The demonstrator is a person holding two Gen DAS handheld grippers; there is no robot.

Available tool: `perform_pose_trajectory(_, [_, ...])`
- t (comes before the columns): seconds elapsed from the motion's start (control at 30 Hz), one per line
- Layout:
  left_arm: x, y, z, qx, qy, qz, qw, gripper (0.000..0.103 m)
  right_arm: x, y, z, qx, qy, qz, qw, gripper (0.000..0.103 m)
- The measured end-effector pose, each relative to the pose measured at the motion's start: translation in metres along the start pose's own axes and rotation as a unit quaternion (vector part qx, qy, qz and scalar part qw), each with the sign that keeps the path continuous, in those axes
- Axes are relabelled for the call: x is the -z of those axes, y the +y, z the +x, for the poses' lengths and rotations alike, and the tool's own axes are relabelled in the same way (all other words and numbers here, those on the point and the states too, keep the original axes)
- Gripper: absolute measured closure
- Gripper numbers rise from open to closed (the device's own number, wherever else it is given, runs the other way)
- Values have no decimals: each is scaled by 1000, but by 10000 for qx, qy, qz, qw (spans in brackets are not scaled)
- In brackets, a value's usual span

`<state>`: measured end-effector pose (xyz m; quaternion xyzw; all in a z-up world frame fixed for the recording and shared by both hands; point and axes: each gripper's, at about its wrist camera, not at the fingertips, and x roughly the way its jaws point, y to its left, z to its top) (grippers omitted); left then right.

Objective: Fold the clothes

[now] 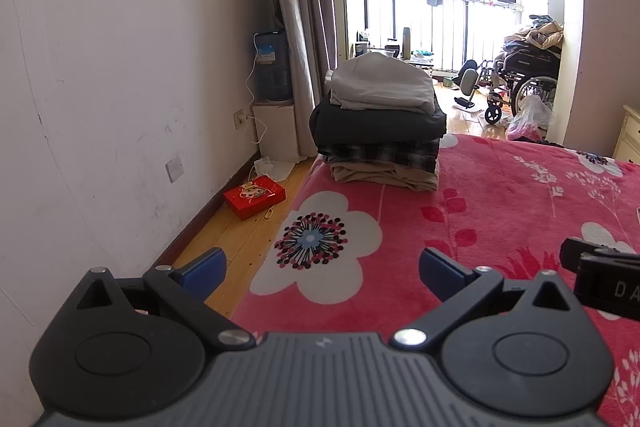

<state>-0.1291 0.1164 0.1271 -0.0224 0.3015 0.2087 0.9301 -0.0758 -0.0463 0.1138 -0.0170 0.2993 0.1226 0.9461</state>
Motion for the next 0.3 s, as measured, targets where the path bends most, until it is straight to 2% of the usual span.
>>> perform_pose_trajectory(0.3, [0, 0, 0, -5, 8, -6, 10000, 0, 1, 1, -1, 0, 2, -13, 10000, 1])
